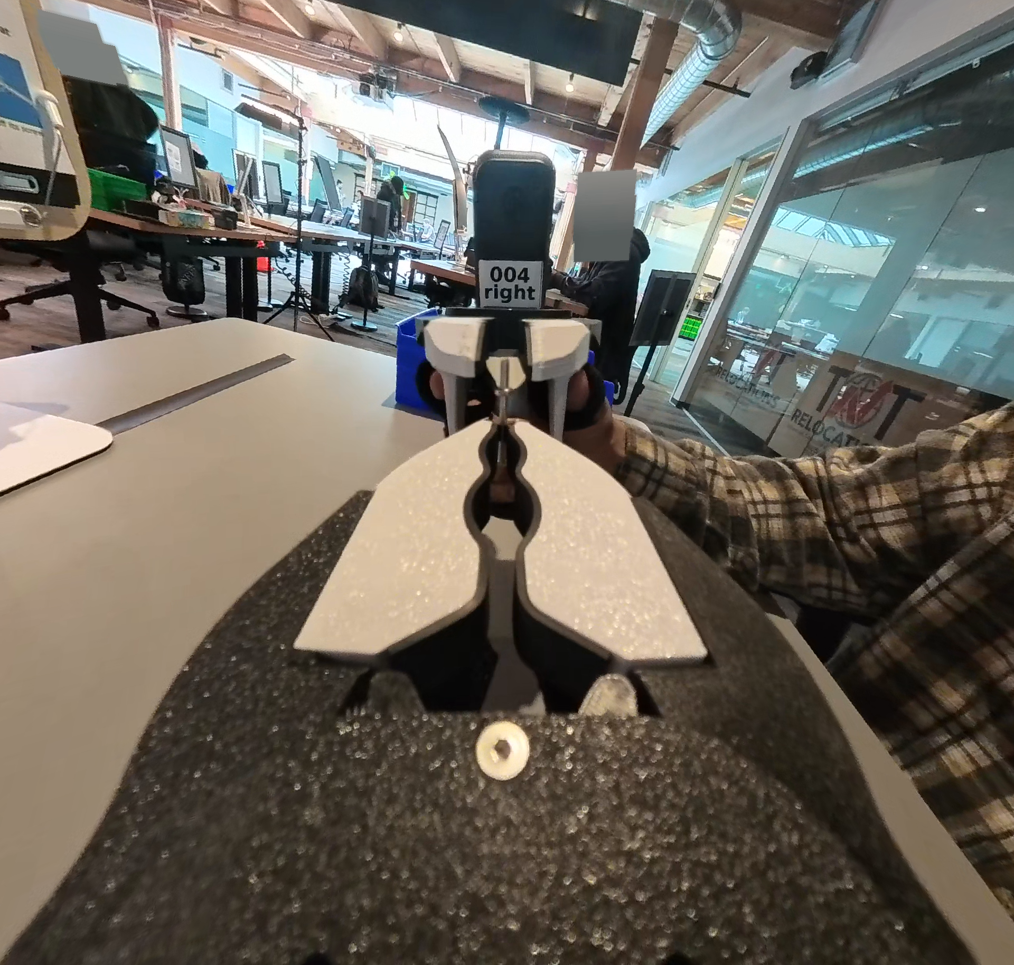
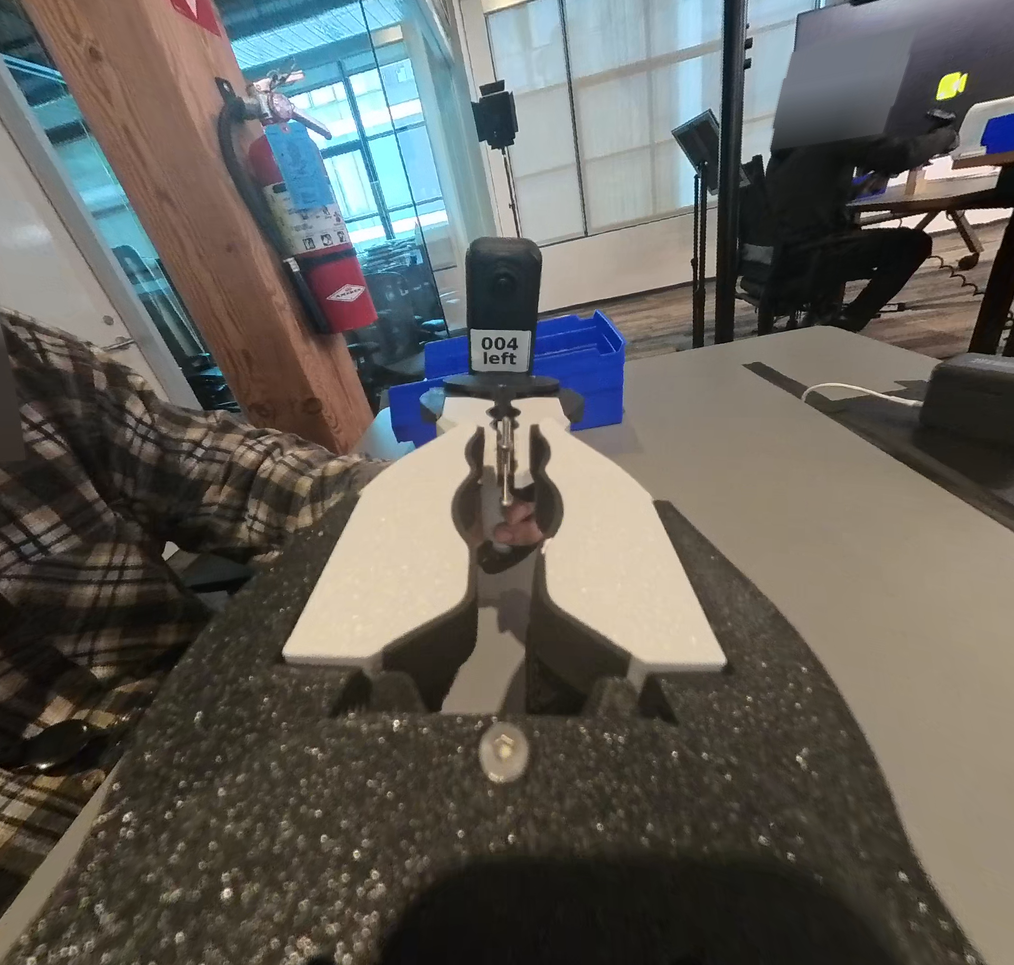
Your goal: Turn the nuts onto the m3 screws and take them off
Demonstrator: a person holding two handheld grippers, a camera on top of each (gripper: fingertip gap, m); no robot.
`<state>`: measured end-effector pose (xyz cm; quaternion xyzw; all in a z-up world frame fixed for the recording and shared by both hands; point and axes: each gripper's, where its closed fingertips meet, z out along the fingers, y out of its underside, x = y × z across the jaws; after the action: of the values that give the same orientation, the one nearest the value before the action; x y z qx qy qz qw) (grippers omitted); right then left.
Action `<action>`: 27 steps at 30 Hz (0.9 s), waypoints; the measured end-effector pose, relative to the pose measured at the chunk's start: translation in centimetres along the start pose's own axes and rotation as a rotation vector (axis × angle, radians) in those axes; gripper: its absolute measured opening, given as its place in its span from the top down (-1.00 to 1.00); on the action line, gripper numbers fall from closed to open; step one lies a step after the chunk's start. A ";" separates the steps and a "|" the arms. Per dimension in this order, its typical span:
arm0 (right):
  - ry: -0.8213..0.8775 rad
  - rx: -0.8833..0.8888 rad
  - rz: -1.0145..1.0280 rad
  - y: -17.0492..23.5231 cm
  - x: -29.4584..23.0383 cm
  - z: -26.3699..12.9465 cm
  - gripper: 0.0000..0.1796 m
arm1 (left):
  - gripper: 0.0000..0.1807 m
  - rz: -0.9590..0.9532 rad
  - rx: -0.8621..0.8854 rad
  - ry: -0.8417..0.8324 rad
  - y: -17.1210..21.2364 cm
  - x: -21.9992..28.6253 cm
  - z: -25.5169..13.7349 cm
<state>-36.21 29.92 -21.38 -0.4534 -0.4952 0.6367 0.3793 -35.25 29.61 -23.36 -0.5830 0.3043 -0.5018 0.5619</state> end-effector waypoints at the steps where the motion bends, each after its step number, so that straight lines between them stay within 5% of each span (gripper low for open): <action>1: -0.002 -0.002 0.002 0.0 0.0 0.0 0.83 | 0.98 0.000 -0.003 0.001 0.1 0.0 0.1; 7: -0.014 -0.019 -0.006 0.3 -0.3 0.2 0.97 | 0.98 0.002 -0.009 0.009 0.2 0.2 0.3; 13: -0.023 -0.042 0.005 0.5 -0.4 0.1 0.97 | 0.98 -0.002 -0.020 0.030 0.4 0.4 0.4; 17: -0.016 -0.030 0.007 0.2 -0.4 -0.1 0.98 | 0.80 0.009 -0.046 0.017 1.0 0.2 0.8; 27: -0.036 -0.026 0.033 0.1 -0.6 -0.2 0.98 | 0.85 0.028 -0.060 0.012 1.3 0.3 1.0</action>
<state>-35.89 29.38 -21.37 -0.4548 -0.5026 0.6446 0.3538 -33.93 29.48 -24.37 -0.5925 0.3306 -0.4880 0.5491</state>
